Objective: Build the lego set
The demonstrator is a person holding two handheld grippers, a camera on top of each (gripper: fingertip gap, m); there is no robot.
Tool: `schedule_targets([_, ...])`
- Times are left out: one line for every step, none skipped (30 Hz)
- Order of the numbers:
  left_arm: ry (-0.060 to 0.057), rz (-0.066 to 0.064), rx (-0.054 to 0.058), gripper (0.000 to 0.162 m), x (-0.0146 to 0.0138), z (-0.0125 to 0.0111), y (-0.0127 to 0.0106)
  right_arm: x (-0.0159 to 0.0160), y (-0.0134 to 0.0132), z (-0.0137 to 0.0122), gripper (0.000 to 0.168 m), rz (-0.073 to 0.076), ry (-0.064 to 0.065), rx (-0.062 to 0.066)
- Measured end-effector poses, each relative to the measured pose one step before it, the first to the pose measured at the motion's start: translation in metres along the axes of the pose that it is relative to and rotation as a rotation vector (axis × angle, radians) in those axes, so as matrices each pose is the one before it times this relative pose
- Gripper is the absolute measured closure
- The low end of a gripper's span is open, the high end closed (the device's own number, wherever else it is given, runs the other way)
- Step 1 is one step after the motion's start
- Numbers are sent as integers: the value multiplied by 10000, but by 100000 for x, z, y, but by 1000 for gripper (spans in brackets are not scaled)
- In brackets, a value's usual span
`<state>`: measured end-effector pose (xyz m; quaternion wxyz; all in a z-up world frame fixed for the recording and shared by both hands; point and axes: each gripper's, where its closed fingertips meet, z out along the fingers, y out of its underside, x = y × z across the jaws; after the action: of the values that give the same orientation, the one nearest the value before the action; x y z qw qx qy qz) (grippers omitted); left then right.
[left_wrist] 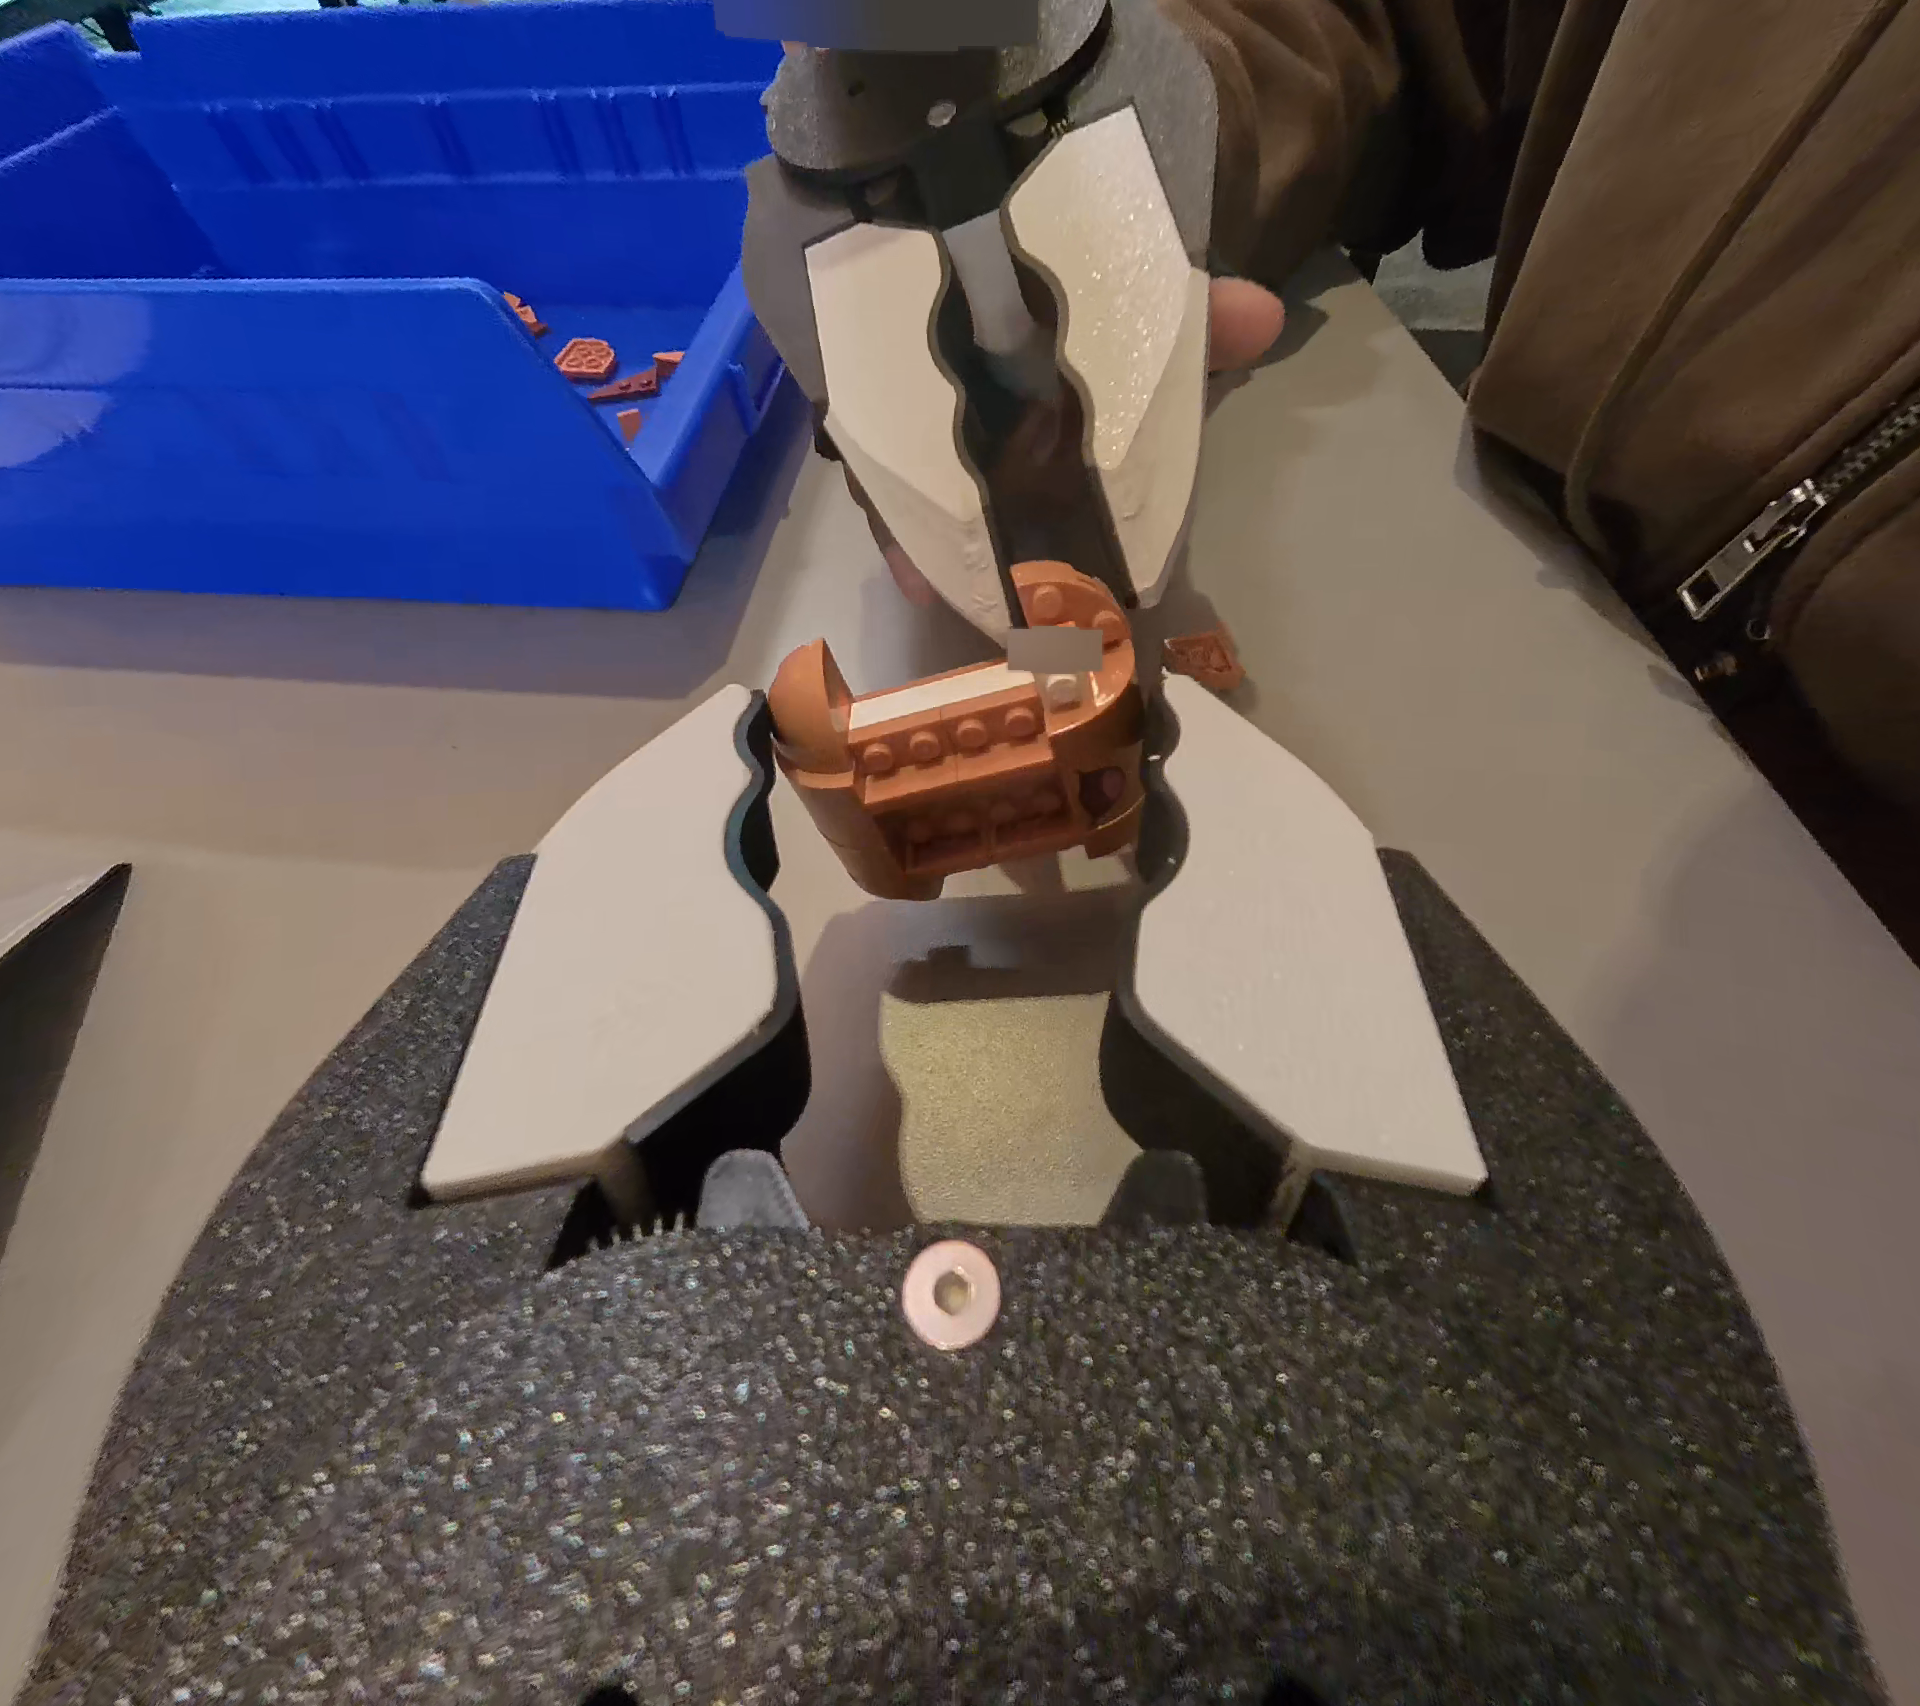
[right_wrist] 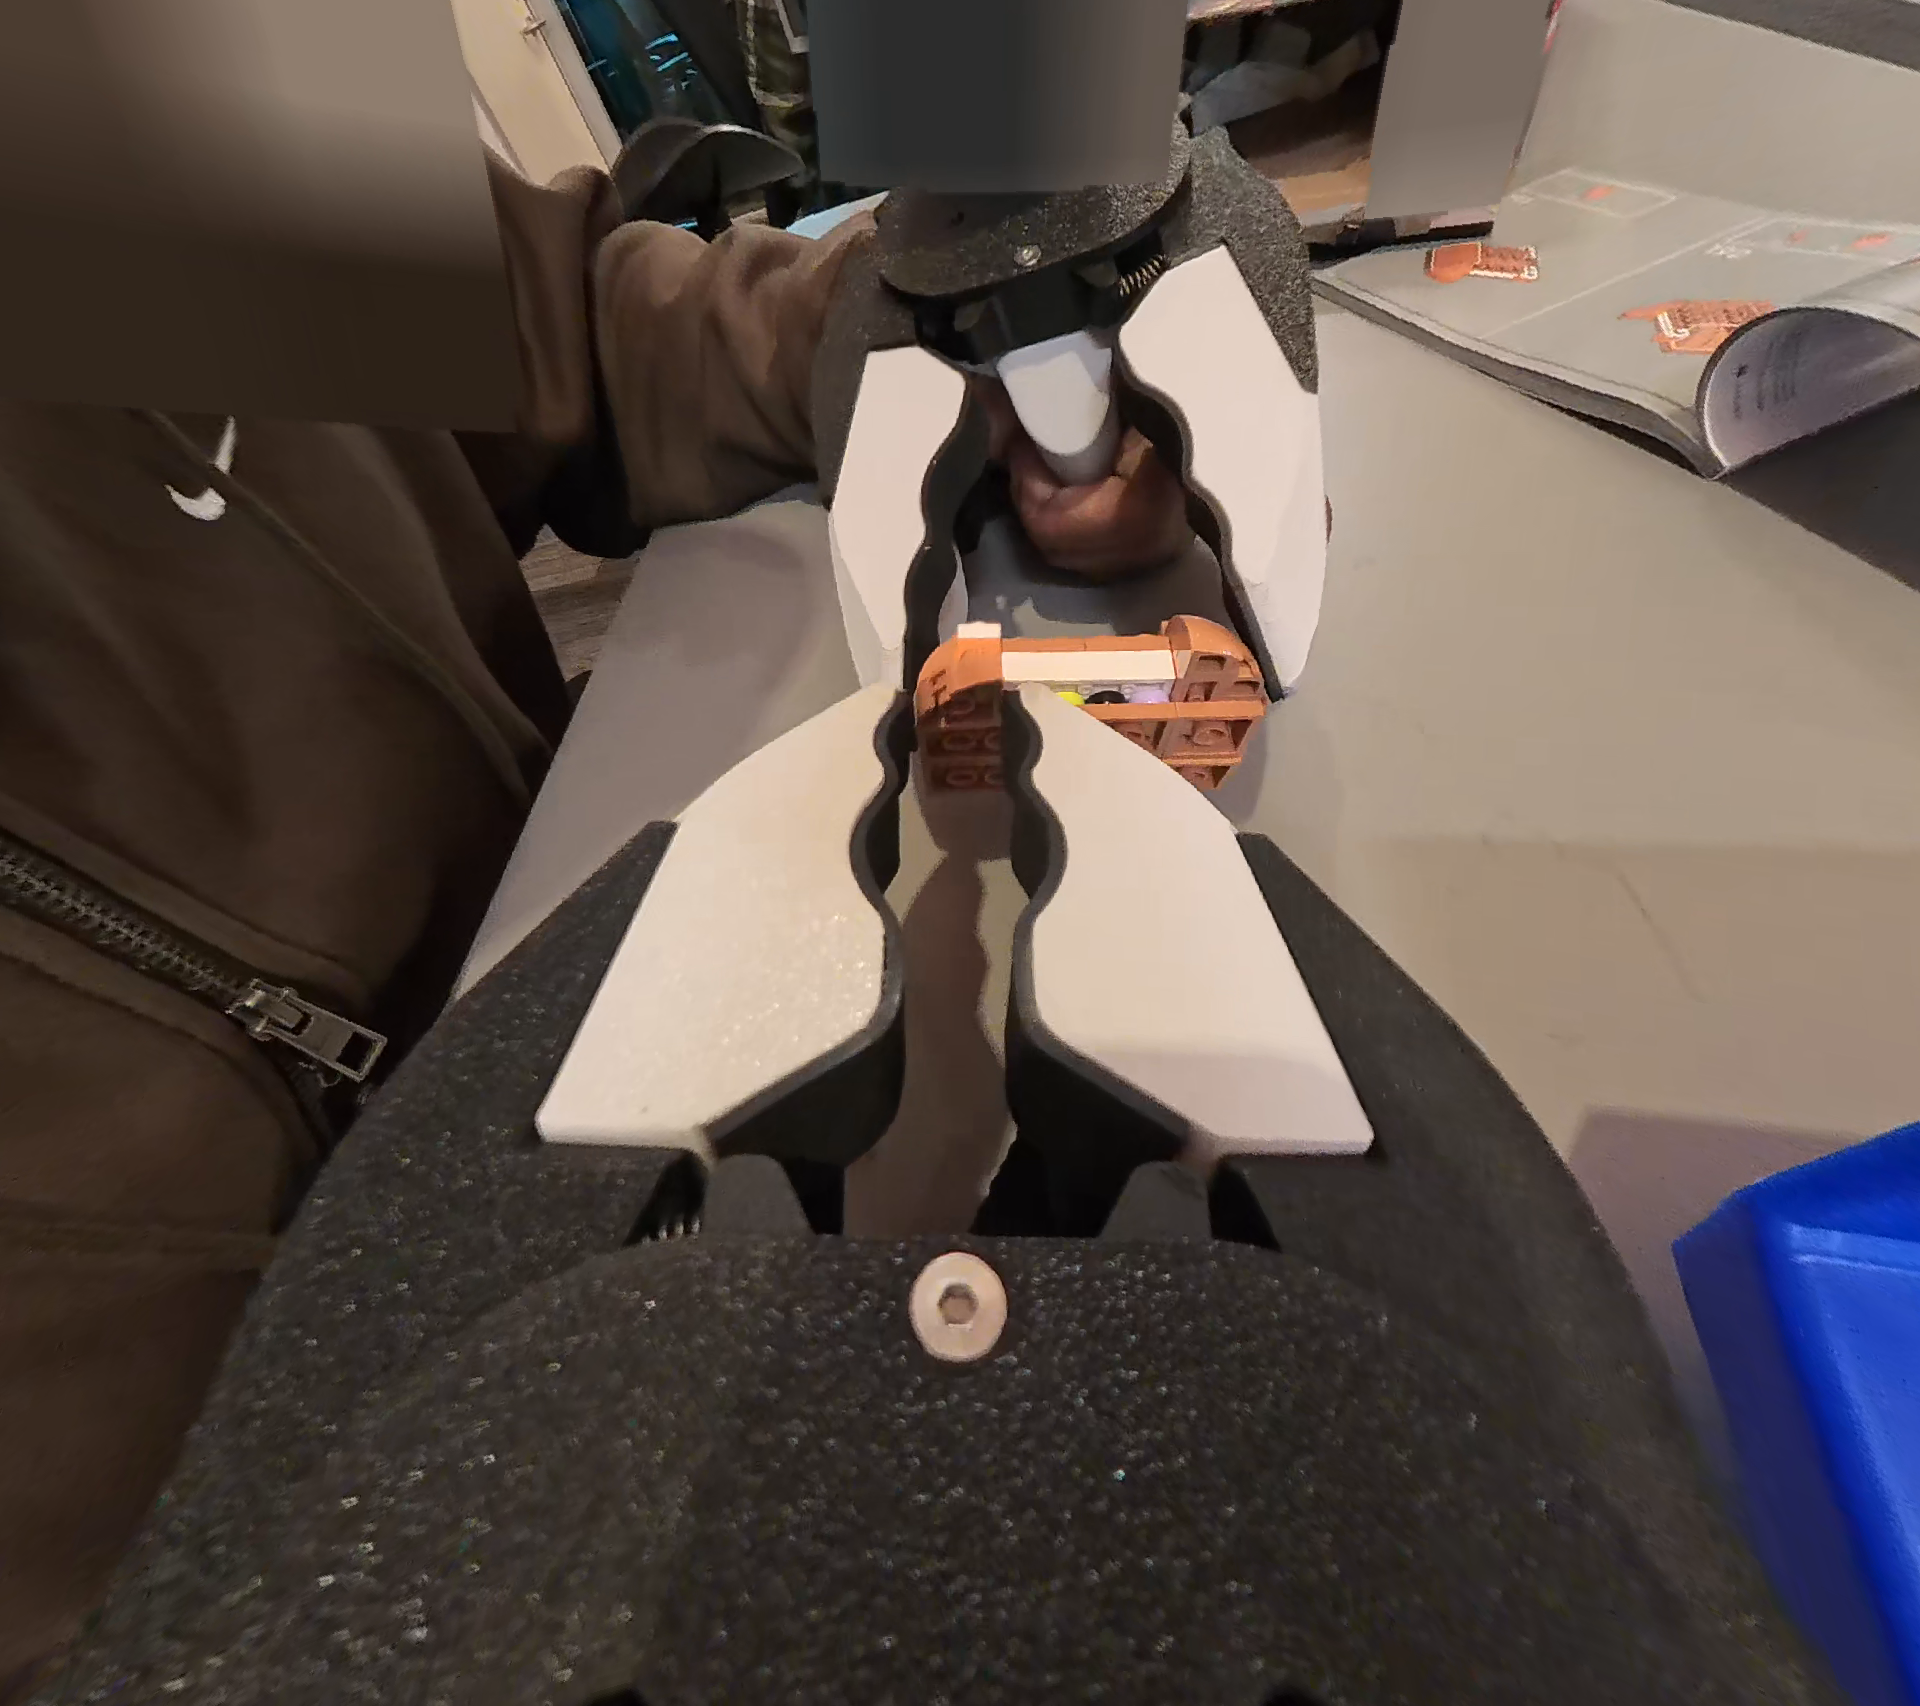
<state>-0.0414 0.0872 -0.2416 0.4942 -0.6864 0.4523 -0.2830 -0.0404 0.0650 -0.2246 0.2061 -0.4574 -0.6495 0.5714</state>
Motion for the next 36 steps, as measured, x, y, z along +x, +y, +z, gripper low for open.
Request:
schedule_targets([29,-23,61,94,23,-19,-65,-53,-27,9,151,-37,-6,11])
schedule_targets([34,-32,42,94,32,1,-53,-27,-30,11,151,-39,4,10])
schedule_targets([22,-30,47,94,24,4,-49,-27,-42,-8,151,-32,10,17])
schedule_targets([30,-15,50,94,45,3,-64,-4,-70,-12,150,-29,18,30])
schedule_targets([36,-2,52,94,53,-4,-74,-31,-91,-21,150,-31,6,44])
schedule_targets([31,3,64,94,61,-6,-98,-36,-106,-26,150,-27,-1,47])
schedule_targets([29,-8,70,94,48,-15,-102,-45,-130,-33,149,-26,-7,60])
schedule_targets([34,-20,69,94,54,-12,-101,-38,-109,-43,149,-27,-1,54])
schedule_targets([30,-18,70,94,39,-7,-104,-33,-71,-18,149,-30,-1,32])
schedule_targets([26,-13,61,94,39,-17,-92,-47,-43,-20,148,-30,-17,15])
schedule_targets([25,-11,56,94,37,-21,-85,-93,-45,-6,147,-37,-52,24])
schedule_targets([33,-11,50,94,48,-28,-87,-137,-74,-25,145,-51,-70,32])
schedule_targets([40,-14,55,94,55,-33,-92,-109,-80,-54,144,-73,-55,26])
schedule_targets([49,-15,55,94,64,-42,-89,-93,-105,-84,142,-108,-39,13])
schedule_targets([67,-18,47,94,97,-33,-94,-94,-130,-119,139,-139,-39,8])
schedule_targets([98,-26,53,94,144,-26,-93,-120,-151,-142,136,-162,-67,12])
schedule_targets([120,-16,27,94,185,-3,-82,-133,-147,-173,133,-196,-78,-10])
schedule_targets([127,-3,9,94,205,10,-55,-158,-147,-175,130,-264,-90,-41])
schedule_targets([155,11,-11,94,261,13,-44,-193,-108,-163,127,-365,-98,-88])
schedule_targets([170,28,5,94,300,22,-75,-196,-88,-148,126,-463,-76,-138])
schedule_targets([175,27,28,94,306,2,-126,-84,-48,-117,124,-528,-6,-201])
schedule_targets([176,7,58,94,304,3,-149,-16,-11,-51,123,-565,22,-258])
schedule_targets([202,-25,51,94,332,10,-133,37,-2,1,122,-569,14,-289])
schedule_targets([187,-5,44,94,325,32,-120,28,-29,34,122,-532,-24,-286])
schedule_targets([167,28,54,94,325,29,-128,57,-105,49,122,-458,-31,-240])
schedule_targets([208,6,71,94,379,28,-137,-6,-218,40,122,-378,-87,-161])
schedule_targets([214,-19,72,94,364,33,-130,-119,-360,23,122,-310,-164,-71])
schedule_targets([194,-2,63,94,326,31,-109,-211,-465,-6,125,-271,-233,-9])
schedule_targets([203,-3,78,94,331,19,-103,-316,-483,-17,130,-250,-306,-12])
schedule_targets([198,-27,73,94,310,6,-75,-250,-445,7,130,-239,-280,-44])
schedule_targets([174,-25,43,93,262,18,-43,-203,-386,27,131,-240,-261,-90])
schedule_targets([138,1,28,94,219,25,-25,-255,-301,65,131,-219,-309,-127])
schedule_targets([136,10,8,94,235,49,-6,-328,-217,123,132,-179,-374,-174])
schedule_targets([113,9,-1,94,197,62,-9,-359,-180,193,132,-162,-387,-199])
schedule_targets([109,-3,-13,94,182,64,-6,-402,-142,252,131,-165,-417,-211])
schedule_targets([76,4,-17,93,144,71,-2,-383,-65,326,131,-159,-412,-251])
